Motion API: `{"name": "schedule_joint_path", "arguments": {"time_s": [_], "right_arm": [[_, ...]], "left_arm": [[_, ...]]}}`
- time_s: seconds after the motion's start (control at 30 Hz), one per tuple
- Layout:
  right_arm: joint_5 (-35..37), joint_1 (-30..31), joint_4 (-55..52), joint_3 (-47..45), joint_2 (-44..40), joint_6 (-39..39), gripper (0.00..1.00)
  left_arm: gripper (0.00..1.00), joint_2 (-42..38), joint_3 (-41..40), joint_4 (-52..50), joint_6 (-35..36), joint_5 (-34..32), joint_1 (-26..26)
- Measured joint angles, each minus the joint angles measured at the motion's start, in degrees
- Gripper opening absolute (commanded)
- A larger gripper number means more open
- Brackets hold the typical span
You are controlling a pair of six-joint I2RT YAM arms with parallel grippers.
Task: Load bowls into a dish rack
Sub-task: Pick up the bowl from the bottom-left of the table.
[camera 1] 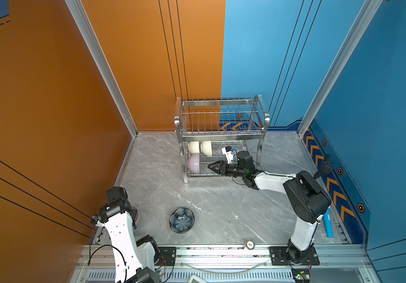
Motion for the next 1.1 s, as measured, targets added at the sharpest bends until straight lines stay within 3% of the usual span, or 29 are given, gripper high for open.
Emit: {"name": "schedule_joint_path", "arguments": {"time_s": [0.43,1.1], "right_arm": [[0.0,-0.4,0.0,-0.2,0.0,-0.4,0.57],[0.0,-0.4,1.0,-0.2,2.2,0.3,0.57]], "left_arm": [[0.72,5.1,-3.8,7.9,-0.2,2.0,2.1],[0.38,9.2,-6.1,12.9,-2.3,1.9,3.0]]}}
